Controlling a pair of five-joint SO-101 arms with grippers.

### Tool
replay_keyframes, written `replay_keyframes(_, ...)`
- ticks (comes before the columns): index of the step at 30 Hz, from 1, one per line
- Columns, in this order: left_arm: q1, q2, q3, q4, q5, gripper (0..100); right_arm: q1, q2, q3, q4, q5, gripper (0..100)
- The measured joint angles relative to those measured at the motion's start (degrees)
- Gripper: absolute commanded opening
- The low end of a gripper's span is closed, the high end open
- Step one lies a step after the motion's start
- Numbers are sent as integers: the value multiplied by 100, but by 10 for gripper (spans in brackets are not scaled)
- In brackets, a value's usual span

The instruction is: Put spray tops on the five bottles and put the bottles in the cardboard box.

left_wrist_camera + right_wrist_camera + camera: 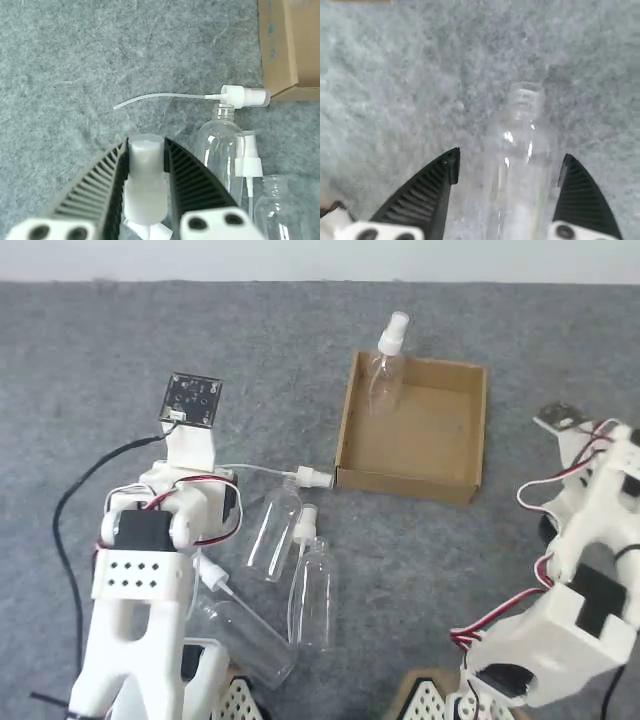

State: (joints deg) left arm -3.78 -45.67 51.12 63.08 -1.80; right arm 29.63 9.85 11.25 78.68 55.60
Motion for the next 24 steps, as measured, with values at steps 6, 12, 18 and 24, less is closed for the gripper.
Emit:
replay_keyframes(6,0,0,0,0,0,10,62,97,70,-527,35,256)
replay_keyframes(12,0,0,0,0,0,10,158,466,70,-862,35,173)
replay_keyframes(18,0,0,0,0,0,10,158,554,70,-958,35,74)
replay_keyframes(24,0,0,0,0,0,10,158,554,70,-958,26,10)
